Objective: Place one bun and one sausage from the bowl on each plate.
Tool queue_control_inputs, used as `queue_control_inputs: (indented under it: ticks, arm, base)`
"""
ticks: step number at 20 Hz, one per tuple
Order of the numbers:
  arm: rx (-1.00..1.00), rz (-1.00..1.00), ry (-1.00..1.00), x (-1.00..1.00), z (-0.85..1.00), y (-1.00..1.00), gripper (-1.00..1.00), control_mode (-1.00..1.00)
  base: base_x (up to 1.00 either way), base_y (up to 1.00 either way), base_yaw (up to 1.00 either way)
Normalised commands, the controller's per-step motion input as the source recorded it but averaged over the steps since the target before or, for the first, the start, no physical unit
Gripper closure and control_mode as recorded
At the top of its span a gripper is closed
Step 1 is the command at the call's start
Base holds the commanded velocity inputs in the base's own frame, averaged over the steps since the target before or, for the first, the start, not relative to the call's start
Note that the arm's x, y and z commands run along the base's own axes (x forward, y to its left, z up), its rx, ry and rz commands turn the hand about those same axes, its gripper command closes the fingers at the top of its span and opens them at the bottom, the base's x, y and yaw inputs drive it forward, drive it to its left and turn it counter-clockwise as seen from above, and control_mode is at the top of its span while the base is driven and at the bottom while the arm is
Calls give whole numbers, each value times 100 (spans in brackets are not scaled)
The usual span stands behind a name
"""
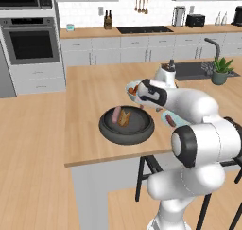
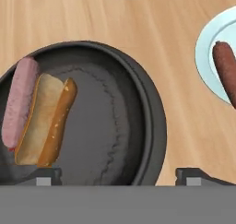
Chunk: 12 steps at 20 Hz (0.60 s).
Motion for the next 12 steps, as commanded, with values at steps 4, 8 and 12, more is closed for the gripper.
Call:
queue_control_inputs:
  ticks: [4, 8, 12]
  arm:
    - [-4, 0, -5, 28, 0, 100, -100, -100]
    - [-17, 19, 10, 0, 0, 77, -100, -100]
    - [-2, 15, 12, -3, -5, 15, -100, -100]
  base:
    - [0, 0, 0]
    - [0, 0, 0]
    - [0, 0, 0]
